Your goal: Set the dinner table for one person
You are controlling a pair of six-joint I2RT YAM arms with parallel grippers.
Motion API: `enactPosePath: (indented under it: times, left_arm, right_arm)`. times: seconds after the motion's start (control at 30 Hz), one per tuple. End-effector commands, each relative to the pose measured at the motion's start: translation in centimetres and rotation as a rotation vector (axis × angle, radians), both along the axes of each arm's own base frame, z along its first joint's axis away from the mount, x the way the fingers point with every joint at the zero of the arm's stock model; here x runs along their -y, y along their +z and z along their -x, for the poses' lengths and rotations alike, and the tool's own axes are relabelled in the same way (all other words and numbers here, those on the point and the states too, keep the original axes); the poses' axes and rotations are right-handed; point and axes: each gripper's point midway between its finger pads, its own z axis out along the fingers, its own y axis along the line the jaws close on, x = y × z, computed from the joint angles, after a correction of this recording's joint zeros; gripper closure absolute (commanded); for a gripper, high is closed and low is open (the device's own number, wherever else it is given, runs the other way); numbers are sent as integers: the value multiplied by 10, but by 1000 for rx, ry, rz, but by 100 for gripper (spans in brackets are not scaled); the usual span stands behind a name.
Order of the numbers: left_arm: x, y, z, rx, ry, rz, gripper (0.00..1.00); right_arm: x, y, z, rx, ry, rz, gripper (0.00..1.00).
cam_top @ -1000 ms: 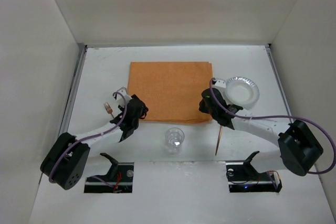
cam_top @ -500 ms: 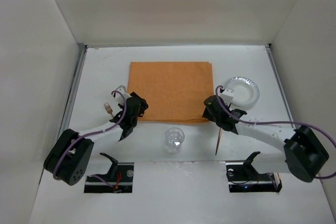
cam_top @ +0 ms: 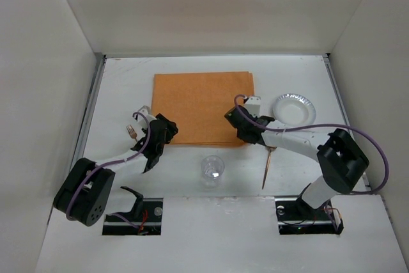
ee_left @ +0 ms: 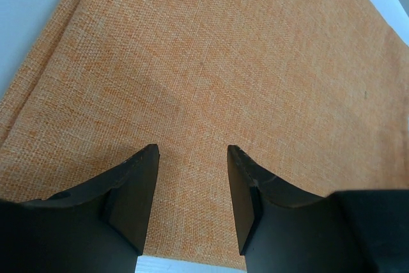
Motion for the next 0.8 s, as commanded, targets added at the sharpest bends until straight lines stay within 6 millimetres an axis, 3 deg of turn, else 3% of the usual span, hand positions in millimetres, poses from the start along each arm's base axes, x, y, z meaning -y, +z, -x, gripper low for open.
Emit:
enactPosePath:
  times: [0.0, 0.07, 0.2, 0.33, 0.4, 0.47, 0.6, 0.67, 0.77]
  left_arm:
    - [1, 13, -5, 50, 1, 47, 56]
    - [0, 13, -5, 48, 4, 49, 56]
    - [-4, 10, -5, 37, 15, 57, 56]
    - [-11, 10, -7, 35, 34, 54, 56]
    - [-17, 7, -6, 28, 52, 55, 56]
    - [-23, 4, -5, 18, 72, 45, 56]
    - [-32, -10, -3, -49, 103, 35, 57]
    - [-29, -16, -3, -79, 97, 27, 57]
    - [-22, -26, -3, -118, 82, 13, 57]
  right_arm:
    - [2, 24, 10, 4, 56, 108, 67]
    - [-1, 36, 10, 30, 65, 92, 46]
    - [-1, 46, 11, 71, 33, 31, 41]
    - [-31, 50, -3, 124, 90, -83, 62]
    - [-53, 38, -6, 103, 133, -144, 71]
    - [-56, 24, -15, 107, 118, -181, 75]
    - [-48, -11, -21, 60, 53, -312, 77]
    - [-30, -30, -17, 18, -19, -341, 80]
    - [-8, -44, -6, -3, -99, -361, 87]
